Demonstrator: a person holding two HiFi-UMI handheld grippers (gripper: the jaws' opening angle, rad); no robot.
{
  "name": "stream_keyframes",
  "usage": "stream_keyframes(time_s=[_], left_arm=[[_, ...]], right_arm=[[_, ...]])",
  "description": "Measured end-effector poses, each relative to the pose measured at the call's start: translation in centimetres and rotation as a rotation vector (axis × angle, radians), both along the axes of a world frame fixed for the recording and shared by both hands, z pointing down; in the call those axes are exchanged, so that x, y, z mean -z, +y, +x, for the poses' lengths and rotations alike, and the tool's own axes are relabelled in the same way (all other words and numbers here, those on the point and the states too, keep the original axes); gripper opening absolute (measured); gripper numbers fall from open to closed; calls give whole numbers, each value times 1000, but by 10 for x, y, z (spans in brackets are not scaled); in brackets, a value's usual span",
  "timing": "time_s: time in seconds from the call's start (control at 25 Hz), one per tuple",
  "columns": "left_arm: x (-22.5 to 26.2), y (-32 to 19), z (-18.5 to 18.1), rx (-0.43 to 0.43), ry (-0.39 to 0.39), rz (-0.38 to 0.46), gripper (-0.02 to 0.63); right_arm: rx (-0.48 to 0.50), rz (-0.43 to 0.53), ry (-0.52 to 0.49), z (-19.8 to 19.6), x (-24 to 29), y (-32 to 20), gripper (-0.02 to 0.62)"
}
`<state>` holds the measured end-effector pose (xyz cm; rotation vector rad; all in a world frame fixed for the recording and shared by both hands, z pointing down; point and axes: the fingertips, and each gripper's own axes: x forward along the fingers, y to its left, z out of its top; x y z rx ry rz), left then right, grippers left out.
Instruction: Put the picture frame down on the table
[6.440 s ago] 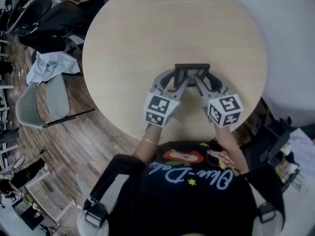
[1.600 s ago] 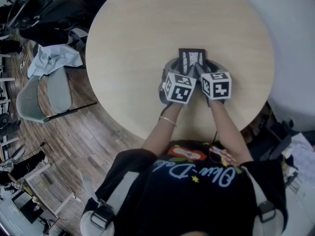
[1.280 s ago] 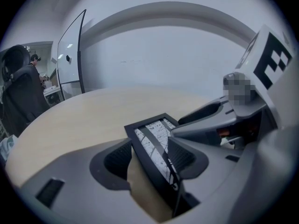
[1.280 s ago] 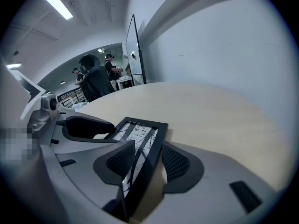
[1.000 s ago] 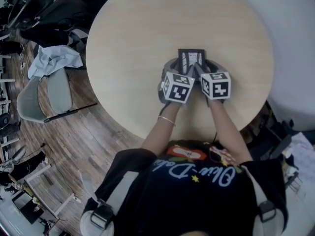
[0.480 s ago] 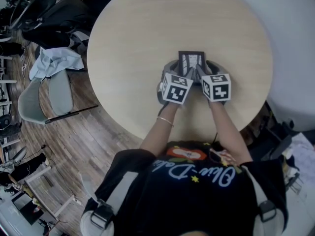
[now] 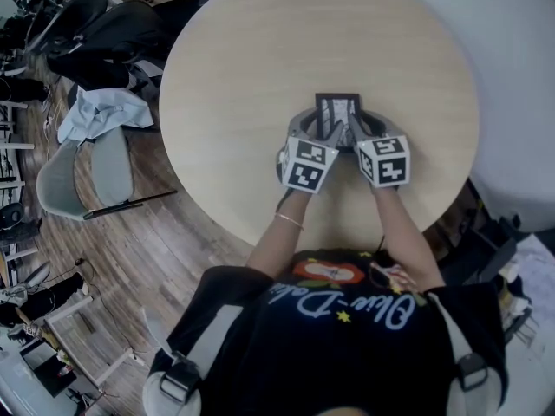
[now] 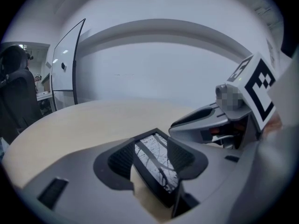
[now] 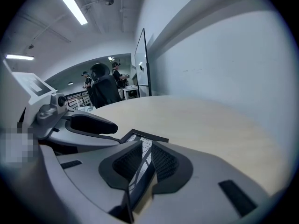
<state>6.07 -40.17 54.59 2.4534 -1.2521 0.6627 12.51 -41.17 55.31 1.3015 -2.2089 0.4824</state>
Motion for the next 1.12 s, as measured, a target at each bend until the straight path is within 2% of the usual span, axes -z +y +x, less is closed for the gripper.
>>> stream_keyframes(time_s=[0.24, 0.32, 0.44, 0.68, 1.12], left_arm=[[33, 6, -3, 0, 46, 110, 176], [44, 8, -7, 8, 50, 151, 85], [64, 13, -13, 20, 56, 208, 5], [98, 25, -20, 27, 82, 277, 0], [120, 40, -14, 25, 94, 311, 0]], right_arm=[[12, 76, -59, -5, 34, 6, 1], [14, 97, -78, -5, 44, 9, 0], [19, 137, -109, -4, 63, 14, -2], [30, 203, -159, -6, 97, 28, -2], [72, 264, -185, -16, 126, 44, -2]])
